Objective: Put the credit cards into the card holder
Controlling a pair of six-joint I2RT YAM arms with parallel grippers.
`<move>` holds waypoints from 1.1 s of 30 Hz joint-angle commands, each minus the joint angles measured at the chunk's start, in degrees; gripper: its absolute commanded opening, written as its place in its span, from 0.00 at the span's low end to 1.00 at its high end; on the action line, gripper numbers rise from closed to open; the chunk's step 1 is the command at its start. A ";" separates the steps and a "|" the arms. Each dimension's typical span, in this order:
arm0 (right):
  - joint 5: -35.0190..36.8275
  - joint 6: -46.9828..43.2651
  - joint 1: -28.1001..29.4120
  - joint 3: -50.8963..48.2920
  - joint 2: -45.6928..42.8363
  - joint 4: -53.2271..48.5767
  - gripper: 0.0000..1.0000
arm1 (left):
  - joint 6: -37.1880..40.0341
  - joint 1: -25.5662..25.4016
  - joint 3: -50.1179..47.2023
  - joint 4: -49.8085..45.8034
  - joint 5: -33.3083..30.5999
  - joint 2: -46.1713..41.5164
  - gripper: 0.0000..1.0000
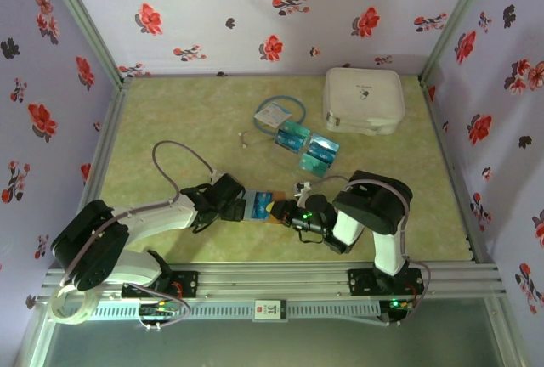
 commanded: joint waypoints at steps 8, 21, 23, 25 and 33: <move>0.76 -0.69 0.95 -1.33 2.60 -12.81 0.00 | -0.26 -0.27 -1.15 -1.79 -1.94 -0.44 1.00; -0.18 -0.92 1.08 -0.68 2.79 -14.39 0.00 | -0.31 -0.26 -1.13 -1.73 -1.96 -0.46 1.00; -0.37 -0.94 1.08 -0.43 2.87 -14.62 0.00 | -0.34 -0.27 -1.11 -1.74 -1.92 -0.46 1.00; -0.37 -0.94 1.16 -0.33 2.95 -14.75 0.00 | -0.35 -0.26 -1.15 -1.79 -1.97 -0.45 1.00; -1.18 -1.12 1.18 0.77 3.48 -15.52 0.00 | -0.35 -0.30 -1.17 -1.65 -1.94 -0.43 1.00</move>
